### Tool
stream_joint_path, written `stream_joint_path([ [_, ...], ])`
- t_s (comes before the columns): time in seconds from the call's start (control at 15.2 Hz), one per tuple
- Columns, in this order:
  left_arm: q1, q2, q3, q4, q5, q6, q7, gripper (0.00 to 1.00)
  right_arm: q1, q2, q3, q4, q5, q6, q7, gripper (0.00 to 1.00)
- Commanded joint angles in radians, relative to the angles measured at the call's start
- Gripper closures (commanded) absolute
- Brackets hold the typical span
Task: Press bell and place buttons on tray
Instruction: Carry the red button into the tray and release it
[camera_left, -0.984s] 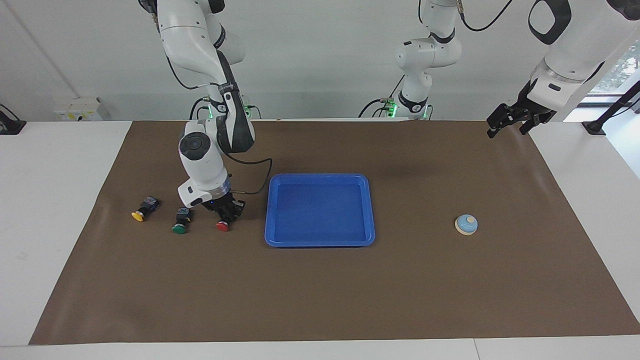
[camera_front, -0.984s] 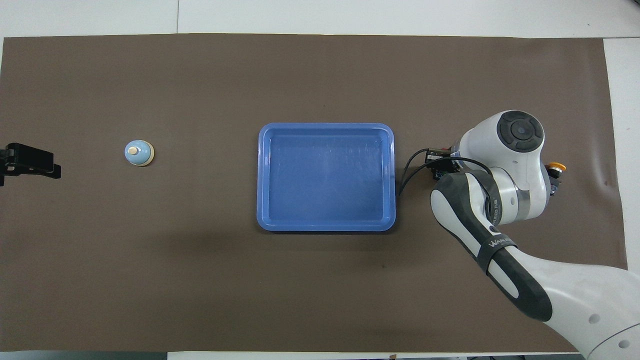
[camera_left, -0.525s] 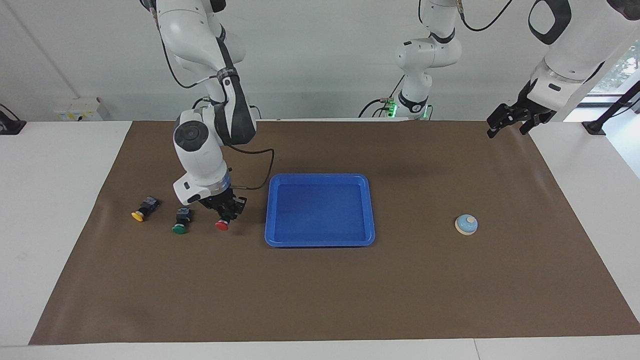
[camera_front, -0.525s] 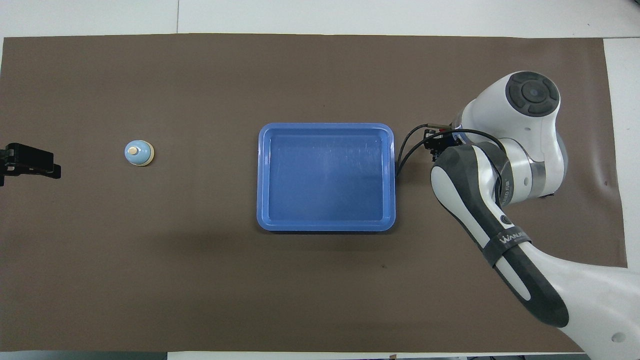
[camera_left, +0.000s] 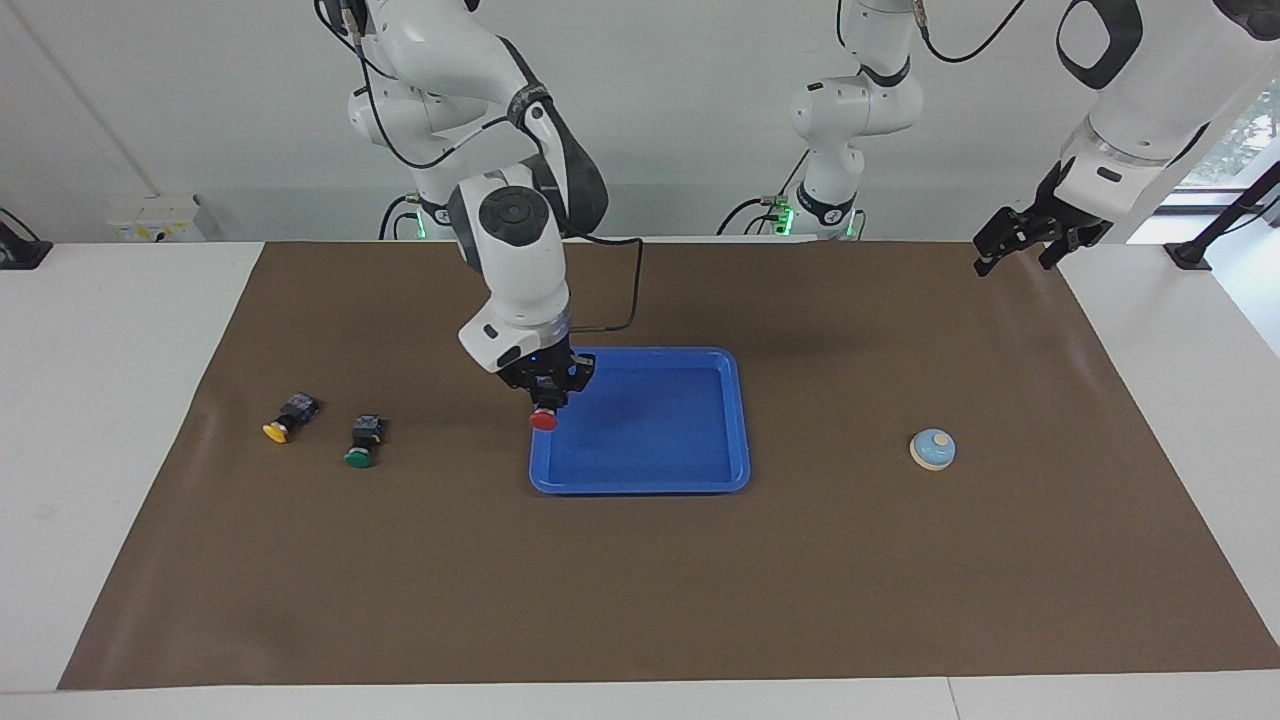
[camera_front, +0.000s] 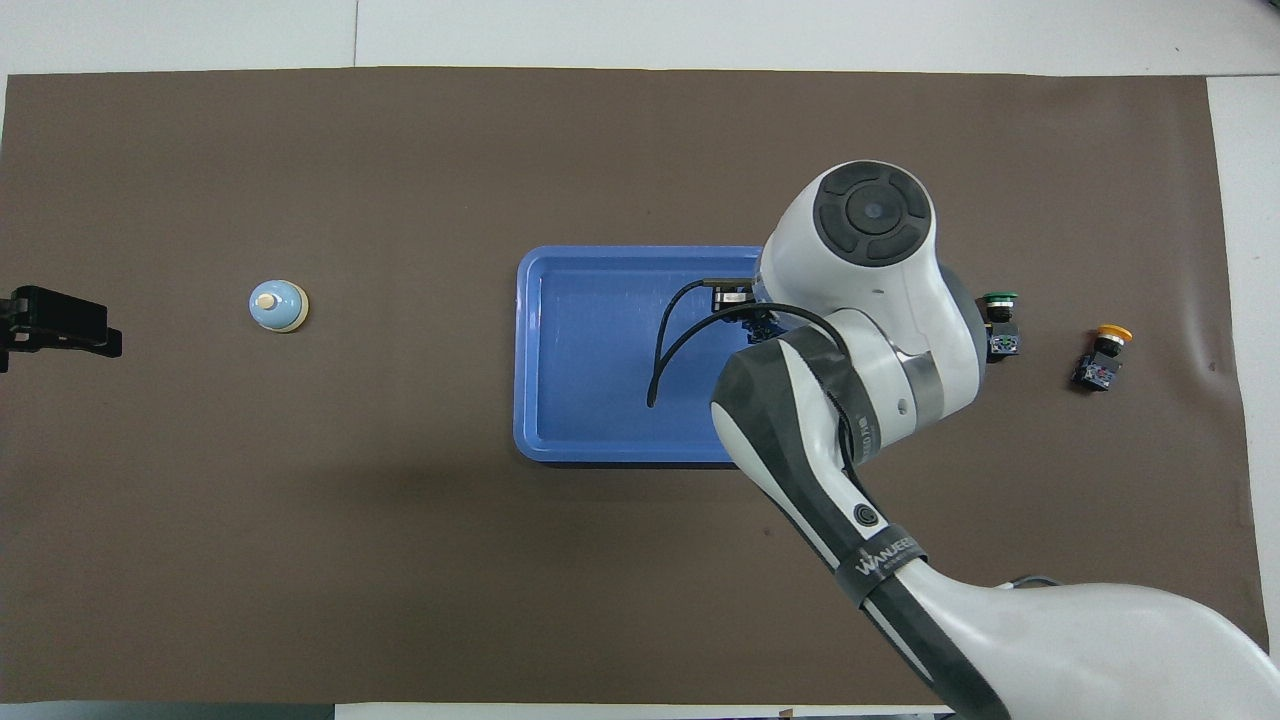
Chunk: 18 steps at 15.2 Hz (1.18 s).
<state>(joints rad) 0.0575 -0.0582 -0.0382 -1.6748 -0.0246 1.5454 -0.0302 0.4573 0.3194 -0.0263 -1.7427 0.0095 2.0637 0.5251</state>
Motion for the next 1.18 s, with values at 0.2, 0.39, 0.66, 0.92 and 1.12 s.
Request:
stream_joint_path([
  [0.2,-0.005,-0.014,0.001,-0.006,0.021,-0.008,-0.002,0.0,0.018,0.093,-0.003,-0.001,0.01,0.098,0.044,1.0],
  [0.39,-0.005,-0.014,0.003,-0.006,0.021,-0.008,-0.002,0.0,0.038,0.109,-0.003,-0.046,0.01,0.173,0.044,1.0],
  [0.66,-0.005,-0.015,0.003,-0.006,0.021,-0.008,-0.002,0.0,0.038,0.109,-0.003,-0.067,0.009,0.182,0.038,1.0],
  [0.92,-0.005,-0.014,0.001,-0.006,0.021,-0.008,-0.002,0.0,0.038,0.105,-0.003,-0.07,0.01,0.167,0.064,0.0],
  [1.12,-0.005,-0.015,0.003,-0.006,0.021,-0.008,-0.002,0.0,0.035,0.093,-0.004,-0.035,0.01,0.098,0.124,0.0],
])
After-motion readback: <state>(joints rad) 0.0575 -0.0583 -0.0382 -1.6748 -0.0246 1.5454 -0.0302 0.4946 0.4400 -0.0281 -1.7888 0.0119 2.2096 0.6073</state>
